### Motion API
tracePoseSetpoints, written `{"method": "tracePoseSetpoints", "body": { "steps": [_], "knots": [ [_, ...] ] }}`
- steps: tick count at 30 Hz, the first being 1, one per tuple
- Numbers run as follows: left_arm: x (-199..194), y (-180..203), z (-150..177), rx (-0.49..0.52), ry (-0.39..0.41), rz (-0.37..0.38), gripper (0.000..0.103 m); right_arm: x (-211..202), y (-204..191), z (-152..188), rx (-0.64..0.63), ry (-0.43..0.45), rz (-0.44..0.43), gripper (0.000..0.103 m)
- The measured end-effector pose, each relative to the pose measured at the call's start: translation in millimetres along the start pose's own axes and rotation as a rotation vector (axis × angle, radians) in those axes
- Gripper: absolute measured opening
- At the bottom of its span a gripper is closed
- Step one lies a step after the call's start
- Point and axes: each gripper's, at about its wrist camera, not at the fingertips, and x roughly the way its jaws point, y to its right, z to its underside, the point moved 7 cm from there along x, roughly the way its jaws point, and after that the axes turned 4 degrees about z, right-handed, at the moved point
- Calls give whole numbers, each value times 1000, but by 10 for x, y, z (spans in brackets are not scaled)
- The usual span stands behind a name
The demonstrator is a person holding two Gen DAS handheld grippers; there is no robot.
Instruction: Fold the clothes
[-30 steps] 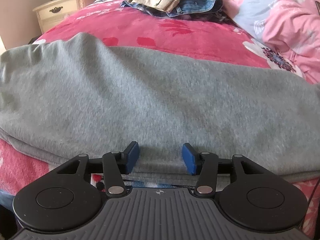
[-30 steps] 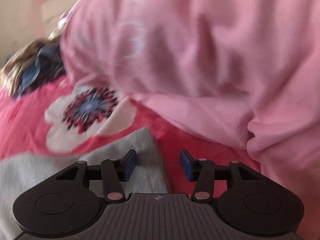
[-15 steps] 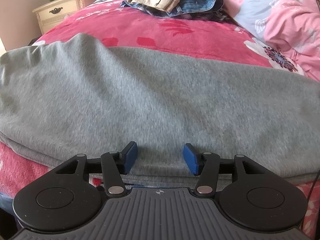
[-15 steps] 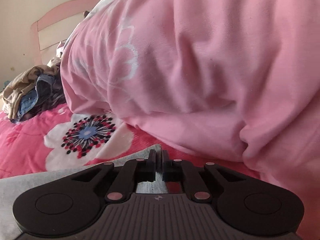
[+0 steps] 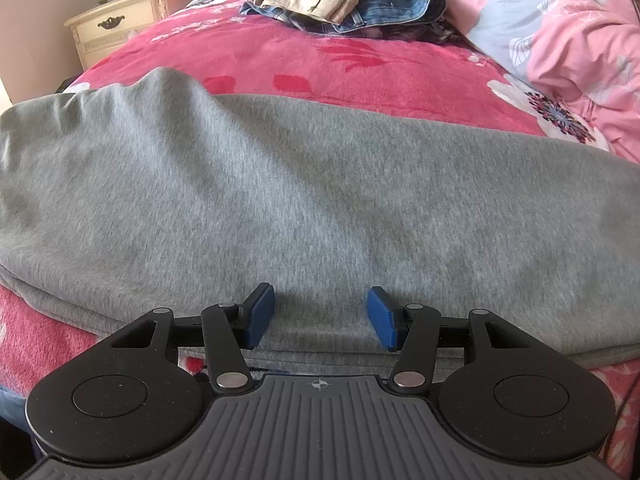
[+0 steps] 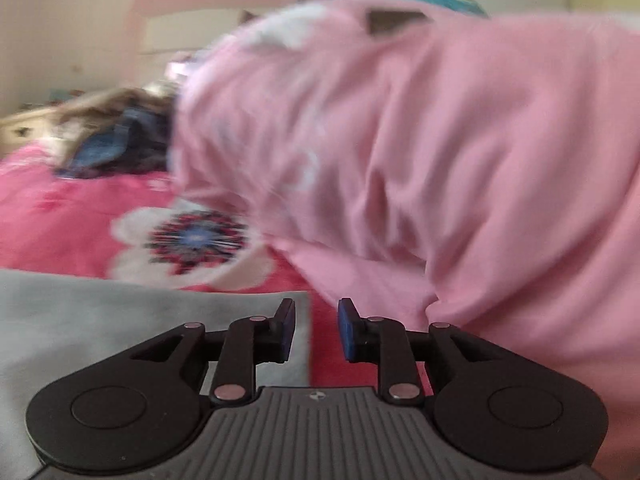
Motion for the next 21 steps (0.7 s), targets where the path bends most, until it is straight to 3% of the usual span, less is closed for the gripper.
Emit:
{"method": "tracePoseSetpoints", "body": {
  "steps": [6,11,14,17,21],
  "knots": [
    [-35,-8,-10,-27,33,-21,52,-323,-48,126,19,-179,-235,25],
    [-251,100,-61,-41,125,5,51,-437,-301,216,-1,-310,-336,25],
    [-383,316,-61,20,166,66,51,-566,-647,23,-72,-317,-428,25],
    [-335,498,-15,107,148,52,51,-705,-1113,-265,-180,-321,-539,25],
    [-196,535,124,98,98,81,50,-735,-1815,-427,-406,-352,-630,25]
  ]
}}
